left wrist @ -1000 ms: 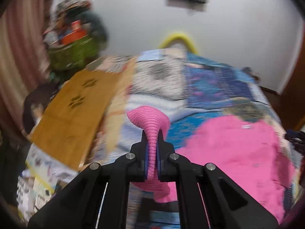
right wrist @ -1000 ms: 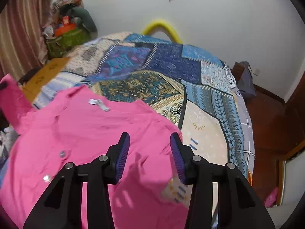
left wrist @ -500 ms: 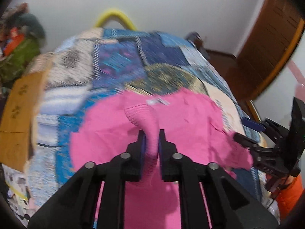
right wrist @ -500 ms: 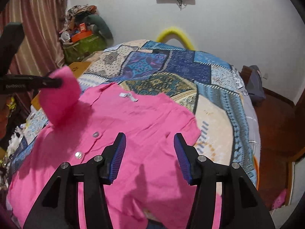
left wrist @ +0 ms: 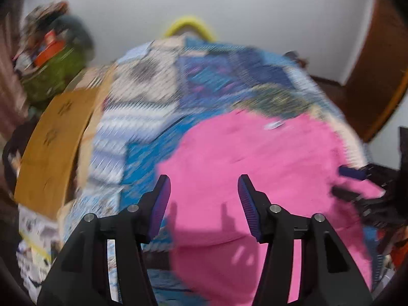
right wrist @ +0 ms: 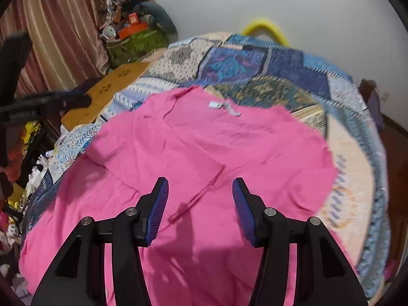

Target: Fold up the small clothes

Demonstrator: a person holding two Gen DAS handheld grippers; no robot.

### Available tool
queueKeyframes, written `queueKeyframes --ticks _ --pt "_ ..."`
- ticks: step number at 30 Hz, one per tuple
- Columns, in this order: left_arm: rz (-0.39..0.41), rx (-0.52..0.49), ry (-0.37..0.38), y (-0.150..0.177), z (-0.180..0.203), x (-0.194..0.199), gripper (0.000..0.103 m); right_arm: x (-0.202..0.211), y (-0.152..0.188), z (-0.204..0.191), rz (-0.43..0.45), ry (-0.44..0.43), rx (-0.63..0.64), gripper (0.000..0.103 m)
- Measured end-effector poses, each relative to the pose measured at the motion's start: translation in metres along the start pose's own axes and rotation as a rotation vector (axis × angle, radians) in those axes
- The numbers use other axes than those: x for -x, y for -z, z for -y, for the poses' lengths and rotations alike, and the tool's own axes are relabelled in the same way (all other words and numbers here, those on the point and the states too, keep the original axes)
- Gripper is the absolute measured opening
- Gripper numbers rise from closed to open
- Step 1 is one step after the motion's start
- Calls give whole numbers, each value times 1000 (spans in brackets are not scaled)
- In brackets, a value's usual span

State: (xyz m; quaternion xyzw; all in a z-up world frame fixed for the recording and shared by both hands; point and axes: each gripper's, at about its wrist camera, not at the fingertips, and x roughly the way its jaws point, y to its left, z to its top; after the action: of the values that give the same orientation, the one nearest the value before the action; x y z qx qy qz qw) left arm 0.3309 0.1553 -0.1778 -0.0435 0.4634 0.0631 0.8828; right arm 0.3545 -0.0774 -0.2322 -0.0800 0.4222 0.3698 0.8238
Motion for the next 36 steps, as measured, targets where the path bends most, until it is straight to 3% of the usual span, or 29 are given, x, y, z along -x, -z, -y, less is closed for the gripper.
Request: queueKeyframes --ticks 5,7,9,11,15,20,23,25,27,28,36 --pt "-104 52 -20 35 -34 -40 54 -29 -1 8 -19 24 -71 46" --pt "-121 59 -27 44 -39 -51 54 -32 -3 10 -6 33 -75 35" --pt "-114 63 -18 52 -43 -58 56 -33 -5 9 0 45 -60 18" --pt "-82 44 -41 56 -41 -57 64 -35 -5 7 -8 68 -31 8" --pt "-74 39 -57 61 -43 -57 70 -34 -4 9 -18 89 -2 5" --pt "-96 59 -66 59 -44 -46 70 -18 -4 15 -17 90 -42 5" --pt "-64 57 -65 57 -38 -26 69 8 2 20 -4 84 -63 12" --pt "-42 61 -57 55 -32 -12 69 27 9 22 9 122 -47 26" --pt "-18 62 -42 53 -23 4 69 48 19 25 28 166 -33 50" --pt "-6 61 -35 53 -19 10 69 62 28 30 43 192 -34 53" --pt "27 34 16 60 24 37 70 114 84 89 40 308 -176 56"
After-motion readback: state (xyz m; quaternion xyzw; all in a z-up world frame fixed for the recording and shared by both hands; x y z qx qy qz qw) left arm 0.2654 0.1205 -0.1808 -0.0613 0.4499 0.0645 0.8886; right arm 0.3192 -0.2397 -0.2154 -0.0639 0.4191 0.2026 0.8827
